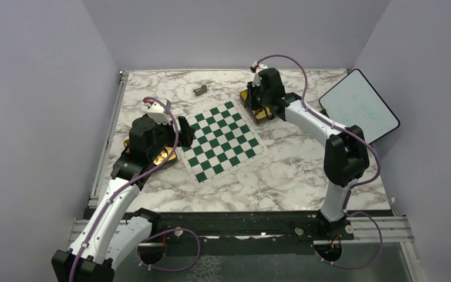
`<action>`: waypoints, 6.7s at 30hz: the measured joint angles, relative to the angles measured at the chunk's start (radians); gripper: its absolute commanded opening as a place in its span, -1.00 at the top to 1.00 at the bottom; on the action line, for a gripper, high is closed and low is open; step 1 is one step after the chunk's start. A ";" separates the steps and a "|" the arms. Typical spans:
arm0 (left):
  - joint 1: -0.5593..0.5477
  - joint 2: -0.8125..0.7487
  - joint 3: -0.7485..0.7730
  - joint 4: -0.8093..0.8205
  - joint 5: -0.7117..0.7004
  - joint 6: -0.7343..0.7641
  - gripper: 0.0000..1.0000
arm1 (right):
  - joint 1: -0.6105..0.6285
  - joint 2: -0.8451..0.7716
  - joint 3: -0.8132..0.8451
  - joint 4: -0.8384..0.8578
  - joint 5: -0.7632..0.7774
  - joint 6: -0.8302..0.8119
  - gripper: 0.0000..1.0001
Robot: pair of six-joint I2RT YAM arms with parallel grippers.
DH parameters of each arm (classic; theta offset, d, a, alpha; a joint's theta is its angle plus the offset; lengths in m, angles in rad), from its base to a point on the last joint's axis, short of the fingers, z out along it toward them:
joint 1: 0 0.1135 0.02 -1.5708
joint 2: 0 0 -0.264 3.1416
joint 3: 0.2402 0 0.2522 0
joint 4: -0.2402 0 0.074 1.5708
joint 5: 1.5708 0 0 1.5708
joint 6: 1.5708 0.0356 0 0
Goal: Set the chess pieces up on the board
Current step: Place the chess piece on the chessboard, then pick up the chess piece from the storage box.
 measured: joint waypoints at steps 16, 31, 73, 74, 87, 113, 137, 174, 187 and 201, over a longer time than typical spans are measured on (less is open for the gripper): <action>0.000 -0.031 0.000 -0.005 -0.023 0.010 -0.98 | 0.159 -0.238 -0.383 0.128 0.067 -0.006 0.77; 0.000 -0.031 0.000 -0.007 -0.039 0.013 -0.98 | 0.193 -0.333 -0.596 0.213 0.208 0.005 0.75; 0.000 -0.030 0.000 -0.013 -0.045 0.021 -0.98 | 0.193 -0.159 -0.595 0.309 0.316 0.058 0.71; 0.000 -0.030 0.000 -0.014 -0.045 0.021 -0.98 | 0.193 -0.156 -0.595 0.309 0.317 0.058 0.71; 0.000 -0.032 0.000 -0.014 -0.045 0.023 -0.98 | 0.193 -0.130 -0.595 0.308 0.336 0.045 0.67; 0.000 -0.038 0.000 -0.016 -0.045 0.023 -0.98 | 0.193 -0.188 -0.556 0.252 0.337 0.048 0.08; 0.000 -0.037 0.000 -0.016 -0.045 0.023 -0.98 | -0.071 -0.015 -0.178 0.228 0.313 -0.071 0.27; -0.006 -0.037 0.000 -0.016 -0.045 0.024 -0.98 | -0.098 0.442 0.256 0.162 0.106 -0.242 0.28; -0.006 -0.034 0.000 -0.016 -0.045 0.025 -0.98 | -0.098 0.481 0.323 0.138 0.098 -0.255 0.38; -0.006 -0.034 0.000 -0.016 -0.045 0.027 -0.98 | -0.098 0.481 0.326 0.115 0.098 -0.260 0.71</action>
